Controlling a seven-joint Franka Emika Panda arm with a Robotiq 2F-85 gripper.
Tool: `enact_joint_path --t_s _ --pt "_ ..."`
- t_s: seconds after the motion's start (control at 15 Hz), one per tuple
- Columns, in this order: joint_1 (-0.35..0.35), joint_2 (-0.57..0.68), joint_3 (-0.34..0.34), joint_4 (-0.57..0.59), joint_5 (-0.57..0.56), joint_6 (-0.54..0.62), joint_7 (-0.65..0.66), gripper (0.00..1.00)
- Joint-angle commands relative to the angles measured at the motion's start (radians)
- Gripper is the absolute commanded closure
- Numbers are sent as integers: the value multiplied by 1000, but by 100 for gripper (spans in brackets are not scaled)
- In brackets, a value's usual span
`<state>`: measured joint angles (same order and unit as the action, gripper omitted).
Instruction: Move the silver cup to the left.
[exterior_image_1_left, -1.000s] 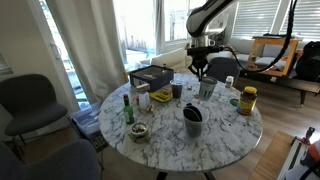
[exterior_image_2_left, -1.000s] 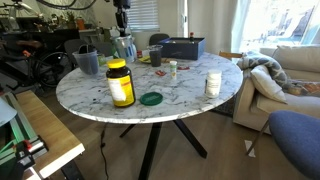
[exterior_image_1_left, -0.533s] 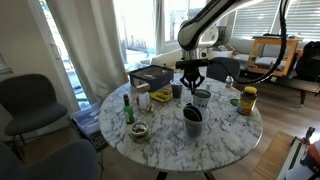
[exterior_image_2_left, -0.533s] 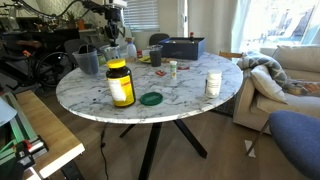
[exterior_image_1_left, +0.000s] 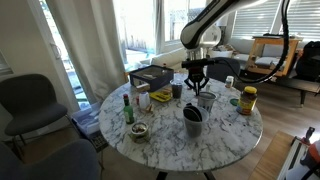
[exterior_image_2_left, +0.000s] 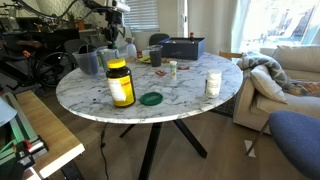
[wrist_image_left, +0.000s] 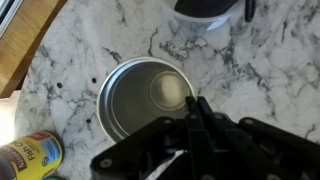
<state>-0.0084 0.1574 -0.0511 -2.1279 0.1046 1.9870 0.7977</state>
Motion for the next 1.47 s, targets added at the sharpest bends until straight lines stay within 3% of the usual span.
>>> enact_joint_path --t_s 0.0,0.53,0.6,0.67,0.93,1.27,1.4 --pt "7 22 -14 11 -32 25 70 99" --pt "24 85 -11 52 -59 53 138 99" --pt "25 94 -12 60 -62 48 136 71" --pt "25 102 -12 67 -62 44 133 70" --pt "17 85 -12 73 -53 28 77 41" --pt "5 -50 -7 71 -77 -9 -174 4" --pt "-4 -88 -12 67 -106 17 -281 0"
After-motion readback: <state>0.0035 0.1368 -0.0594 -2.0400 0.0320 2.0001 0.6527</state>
